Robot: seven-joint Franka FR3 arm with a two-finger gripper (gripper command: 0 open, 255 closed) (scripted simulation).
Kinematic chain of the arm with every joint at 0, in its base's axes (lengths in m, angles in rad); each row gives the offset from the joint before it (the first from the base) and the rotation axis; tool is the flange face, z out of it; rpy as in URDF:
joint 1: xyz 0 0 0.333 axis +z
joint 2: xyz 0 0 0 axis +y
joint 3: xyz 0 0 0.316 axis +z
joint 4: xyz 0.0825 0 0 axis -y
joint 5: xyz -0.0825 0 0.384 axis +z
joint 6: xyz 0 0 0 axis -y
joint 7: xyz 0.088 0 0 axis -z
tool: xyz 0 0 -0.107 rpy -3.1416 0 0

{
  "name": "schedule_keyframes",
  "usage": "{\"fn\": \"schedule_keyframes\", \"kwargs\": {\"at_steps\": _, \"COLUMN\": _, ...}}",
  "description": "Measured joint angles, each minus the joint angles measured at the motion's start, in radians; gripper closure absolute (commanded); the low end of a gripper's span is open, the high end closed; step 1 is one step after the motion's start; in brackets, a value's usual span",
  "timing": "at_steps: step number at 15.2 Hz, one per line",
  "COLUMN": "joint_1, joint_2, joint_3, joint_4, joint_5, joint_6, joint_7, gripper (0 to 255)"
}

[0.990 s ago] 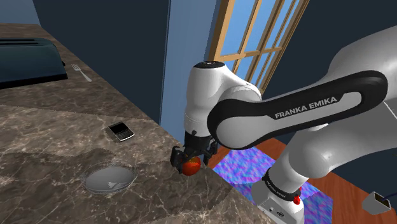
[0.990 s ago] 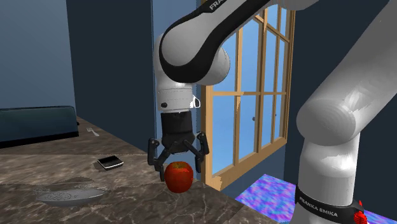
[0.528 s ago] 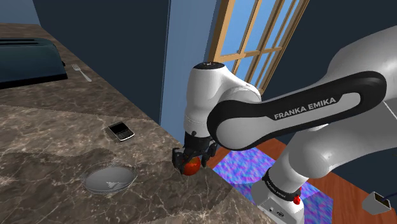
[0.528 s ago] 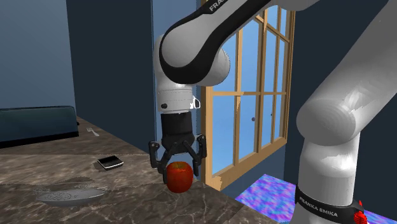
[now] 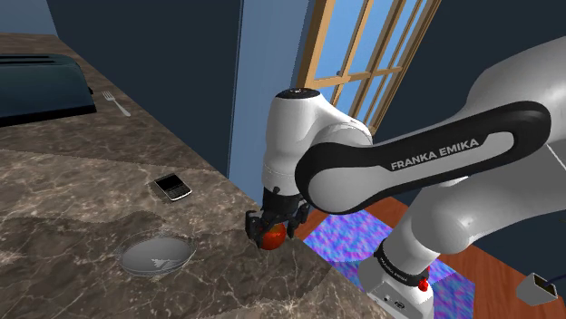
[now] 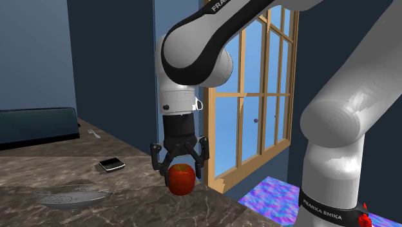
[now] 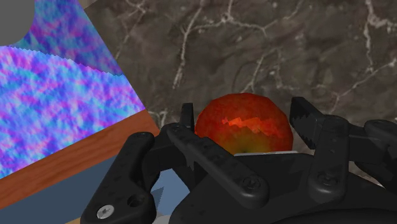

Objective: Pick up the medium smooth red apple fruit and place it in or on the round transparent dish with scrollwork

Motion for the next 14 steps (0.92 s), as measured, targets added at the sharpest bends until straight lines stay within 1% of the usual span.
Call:
{"fn": "schedule_keyframes", "kwargs": {"at_steps": 3, "joint_1": 0.004, "joint_2": -0.015, "joint_3": -0.010, "joint_4": 0.005, "joint_5": -0.001, "joint_6": -0.021, "joint_7": -0.001, "gripper": 255}}
{"fn": "schedule_keyframes", "kwargs": {"at_steps": 14, "joint_1": 0.019, "joint_2": -0.111, "joint_3": -0.087, "joint_4": 0.090, "joint_5": -0.030, "joint_6": -0.202, "joint_7": 0.001, "gripper": 255}}
